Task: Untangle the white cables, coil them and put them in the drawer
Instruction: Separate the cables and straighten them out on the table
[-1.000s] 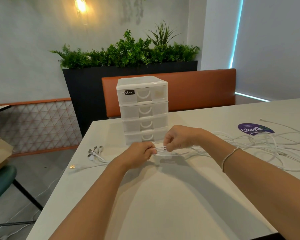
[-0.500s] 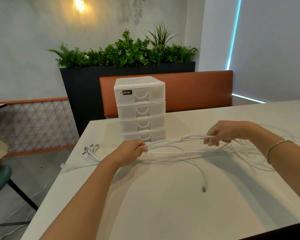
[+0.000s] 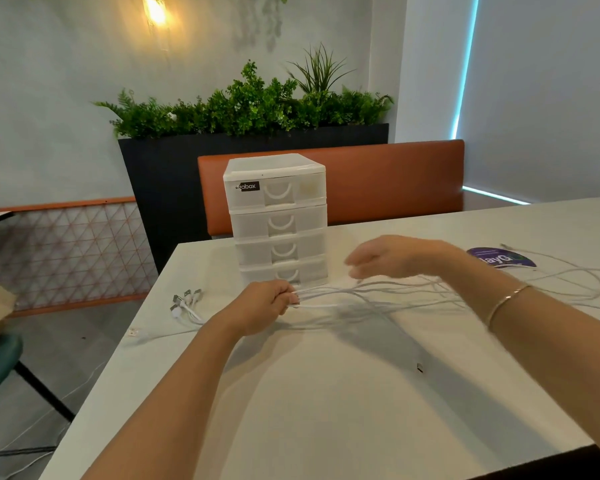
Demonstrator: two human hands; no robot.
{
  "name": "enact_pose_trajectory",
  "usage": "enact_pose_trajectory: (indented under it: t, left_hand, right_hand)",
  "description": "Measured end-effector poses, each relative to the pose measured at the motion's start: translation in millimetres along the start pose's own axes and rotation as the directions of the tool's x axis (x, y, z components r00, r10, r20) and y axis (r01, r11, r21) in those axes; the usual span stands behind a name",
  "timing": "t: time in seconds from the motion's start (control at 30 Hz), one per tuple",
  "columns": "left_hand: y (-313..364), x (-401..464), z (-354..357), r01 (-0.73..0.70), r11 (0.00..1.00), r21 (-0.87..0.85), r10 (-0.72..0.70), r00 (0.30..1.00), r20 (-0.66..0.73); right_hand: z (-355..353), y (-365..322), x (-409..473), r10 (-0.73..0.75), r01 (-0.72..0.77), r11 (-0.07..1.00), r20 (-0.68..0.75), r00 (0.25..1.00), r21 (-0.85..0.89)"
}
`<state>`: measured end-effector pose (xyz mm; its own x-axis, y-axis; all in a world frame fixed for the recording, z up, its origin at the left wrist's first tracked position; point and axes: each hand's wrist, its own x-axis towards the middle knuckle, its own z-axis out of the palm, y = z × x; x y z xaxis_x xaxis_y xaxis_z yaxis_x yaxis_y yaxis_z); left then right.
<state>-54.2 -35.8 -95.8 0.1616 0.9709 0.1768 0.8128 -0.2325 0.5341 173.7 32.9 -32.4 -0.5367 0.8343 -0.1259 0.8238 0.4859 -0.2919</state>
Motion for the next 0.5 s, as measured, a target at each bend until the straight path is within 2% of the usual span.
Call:
enact_pose_trajectory:
  t: [0.13,0.2,0.33,0.4,0.5]
  left_hand:
    - [0,-4,-2,-0.013,0.999,-0.03,0.013,1.0,-0.013]
    - [-1,-4,-3,-0.013,0.999,-0.032,0.013,1.0,-0.006]
    - [1,-1,-2,-0.022,1.0,-0.014,0.022,1.0,0.014]
    - [0,1,-3,-0.019,1.0,-0.006,0.019,1.0,-0.02]
    - [-5,3,-3,0.01,1.0,-0.021,-0.013,0.99,-0.142]
  right_hand:
    - [33,-40,12,-0.081,0.045,0.966,0.132,0.988,0.254]
    - [39,-41,16,-0.098,0.056,0.959,0.139,0.985,0.278]
    - [41,-37,21,-0.092,0.085,0.974,0.02,0.996,0.209]
    - [42,-35,21,-0.088,0.074,0.96,0.039,0.995,0.269]
    - [45,-36,16,-0.086,0.025,0.923,0.143,0.986,0.383]
